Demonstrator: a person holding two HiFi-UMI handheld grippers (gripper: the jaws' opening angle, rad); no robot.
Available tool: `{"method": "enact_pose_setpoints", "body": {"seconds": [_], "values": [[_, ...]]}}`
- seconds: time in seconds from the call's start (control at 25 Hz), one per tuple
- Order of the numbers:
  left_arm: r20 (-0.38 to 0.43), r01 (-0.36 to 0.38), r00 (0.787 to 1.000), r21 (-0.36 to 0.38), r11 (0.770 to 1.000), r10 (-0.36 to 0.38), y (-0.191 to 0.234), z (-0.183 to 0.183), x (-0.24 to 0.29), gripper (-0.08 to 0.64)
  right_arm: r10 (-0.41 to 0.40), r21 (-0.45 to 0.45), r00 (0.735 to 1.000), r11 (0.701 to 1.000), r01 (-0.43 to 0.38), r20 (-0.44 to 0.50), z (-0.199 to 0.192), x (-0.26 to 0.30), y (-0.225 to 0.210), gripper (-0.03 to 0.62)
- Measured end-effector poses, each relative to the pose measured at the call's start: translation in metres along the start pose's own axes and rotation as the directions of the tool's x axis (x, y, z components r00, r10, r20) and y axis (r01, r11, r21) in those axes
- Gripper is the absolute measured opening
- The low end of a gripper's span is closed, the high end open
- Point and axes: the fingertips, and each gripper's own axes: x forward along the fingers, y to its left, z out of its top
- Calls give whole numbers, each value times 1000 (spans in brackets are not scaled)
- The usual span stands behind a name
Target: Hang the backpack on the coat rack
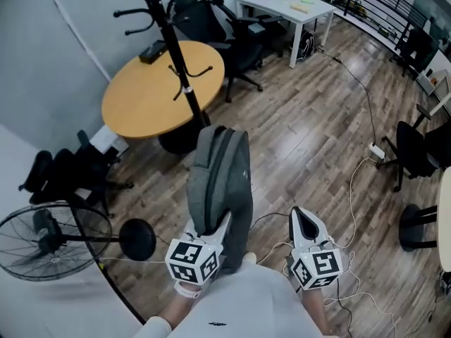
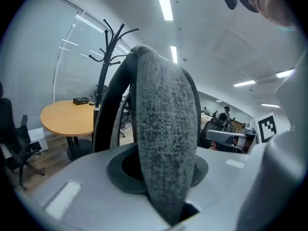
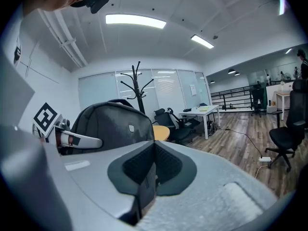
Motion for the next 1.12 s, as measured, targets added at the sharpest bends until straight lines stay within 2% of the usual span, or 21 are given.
{"method": "enact_pose_setpoints", "body": {"seconds": [0.28,0.72,0.88,1.12], "values": [[-9,52,999,-12,999,-52,32,39,70,124,-40,-10,999,999,40,-19,30,76,-31,-2],[-8,173,985,20,985,-173,87,110,151,126,-103,-44,994,994,104,31,97,184,-42,-2],[2,209,978,33,977,-209,98,125,169,126,-135,-62,991,989,137,24,106,206,-45,-2],[13,229,973,-12,973,-229,109,134,185,126,-178,-63,984,982,179,14,110,211,-56,-2]]}}
